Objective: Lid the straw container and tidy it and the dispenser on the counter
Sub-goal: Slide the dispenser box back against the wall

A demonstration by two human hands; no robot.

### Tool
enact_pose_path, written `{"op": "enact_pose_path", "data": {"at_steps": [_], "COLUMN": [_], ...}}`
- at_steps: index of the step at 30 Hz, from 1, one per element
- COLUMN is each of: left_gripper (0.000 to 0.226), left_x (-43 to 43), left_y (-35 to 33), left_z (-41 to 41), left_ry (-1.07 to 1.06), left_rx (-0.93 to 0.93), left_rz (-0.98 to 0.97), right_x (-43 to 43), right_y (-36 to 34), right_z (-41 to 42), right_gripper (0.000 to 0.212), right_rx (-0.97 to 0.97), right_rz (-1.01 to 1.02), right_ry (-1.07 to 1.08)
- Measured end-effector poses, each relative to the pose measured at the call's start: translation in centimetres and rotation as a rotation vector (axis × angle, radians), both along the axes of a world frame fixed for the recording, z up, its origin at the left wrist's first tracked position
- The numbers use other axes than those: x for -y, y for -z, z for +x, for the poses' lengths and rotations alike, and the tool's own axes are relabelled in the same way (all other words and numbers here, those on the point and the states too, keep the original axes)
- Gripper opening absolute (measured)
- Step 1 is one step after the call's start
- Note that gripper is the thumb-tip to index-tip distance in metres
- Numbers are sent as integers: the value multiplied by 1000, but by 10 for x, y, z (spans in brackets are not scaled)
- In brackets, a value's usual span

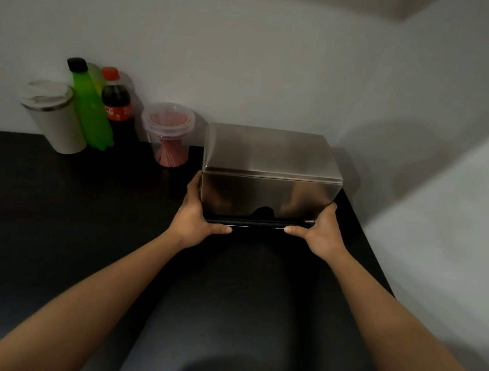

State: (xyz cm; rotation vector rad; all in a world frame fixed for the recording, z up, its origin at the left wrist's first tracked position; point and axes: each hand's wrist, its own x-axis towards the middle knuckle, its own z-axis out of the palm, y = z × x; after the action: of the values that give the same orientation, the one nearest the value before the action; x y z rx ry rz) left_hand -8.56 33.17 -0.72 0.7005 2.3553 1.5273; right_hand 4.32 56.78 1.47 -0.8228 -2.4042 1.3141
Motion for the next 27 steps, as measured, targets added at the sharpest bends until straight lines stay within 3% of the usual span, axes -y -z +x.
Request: {"op": "enact_pose_path", "data": {"at_steps": [17, 27], "left_gripper": [128, 128], "left_x": [-22, -34], "left_y": [-2, 3], "left_z": [-68, -96], "left_ry": [40, 34], "left_rx": [3, -43], "left_rz": [57, 72], "right_x": [-26, -36], "right_y": [6, 4], "right_z": [-77, -104], "right_gripper": [107, 119], "right_rx": [59, -90], "right_rz": [25, 55], "right_ry": [55, 8]}}
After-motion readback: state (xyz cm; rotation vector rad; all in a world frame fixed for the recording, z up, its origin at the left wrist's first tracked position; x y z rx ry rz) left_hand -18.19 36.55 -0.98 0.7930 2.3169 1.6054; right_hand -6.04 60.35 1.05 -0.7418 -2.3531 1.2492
